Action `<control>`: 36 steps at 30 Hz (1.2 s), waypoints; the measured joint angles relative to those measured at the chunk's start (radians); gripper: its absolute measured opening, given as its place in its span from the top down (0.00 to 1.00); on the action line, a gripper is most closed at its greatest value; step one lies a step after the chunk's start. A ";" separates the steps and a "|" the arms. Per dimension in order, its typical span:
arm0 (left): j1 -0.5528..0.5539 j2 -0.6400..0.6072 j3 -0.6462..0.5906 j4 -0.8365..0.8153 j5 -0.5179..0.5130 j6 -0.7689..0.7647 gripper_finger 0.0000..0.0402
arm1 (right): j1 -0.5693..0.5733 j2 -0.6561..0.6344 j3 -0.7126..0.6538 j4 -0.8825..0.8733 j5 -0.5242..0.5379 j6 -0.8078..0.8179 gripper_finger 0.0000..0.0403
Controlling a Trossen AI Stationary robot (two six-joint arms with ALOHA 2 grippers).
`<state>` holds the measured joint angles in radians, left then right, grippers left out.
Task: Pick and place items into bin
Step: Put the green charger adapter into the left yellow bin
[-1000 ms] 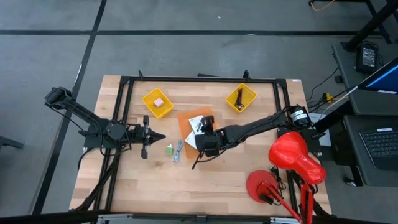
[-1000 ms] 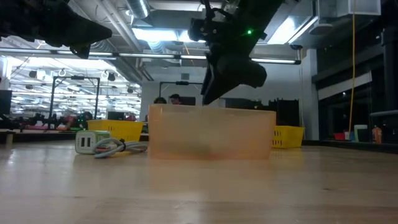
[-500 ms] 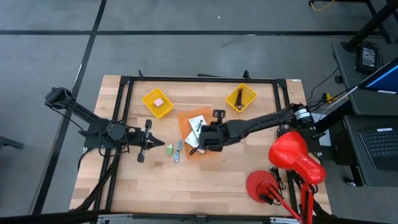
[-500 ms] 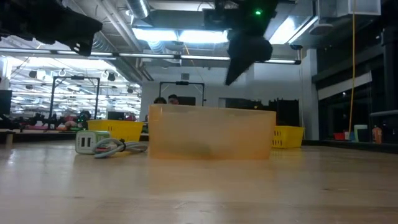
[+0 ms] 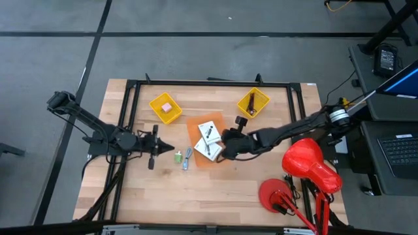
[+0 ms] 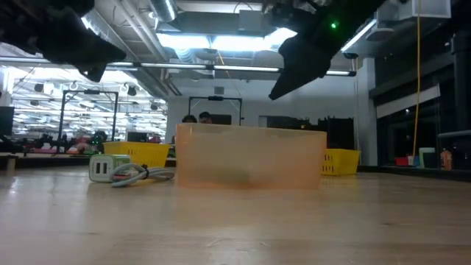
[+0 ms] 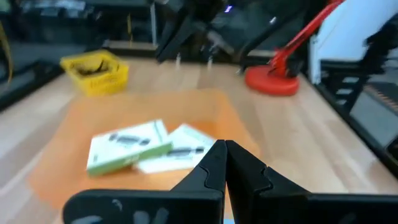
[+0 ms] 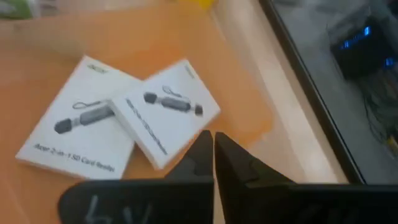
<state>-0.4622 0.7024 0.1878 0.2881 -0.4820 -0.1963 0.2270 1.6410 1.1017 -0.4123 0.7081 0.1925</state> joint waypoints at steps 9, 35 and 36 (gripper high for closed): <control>-0.009 0.122 0.183 -0.372 0.022 -0.172 1.00 | -0.023 -0.075 -0.278 0.504 -0.002 -0.089 1.00; -0.008 0.561 0.700 -0.907 0.135 -0.191 0.93 | -0.047 -0.077 -0.398 0.865 -0.005 -0.175 1.00; -0.008 0.571 0.708 -0.930 0.138 -0.191 0.91 | -0.047 -0.077 -0.398 0.865 -0.005 -0.175 1.00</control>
<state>-0.4706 1.2731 0.8954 -0.6418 -0.3441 -0.3871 0.1802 1.5642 0.7040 0.4529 0.7033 0.0174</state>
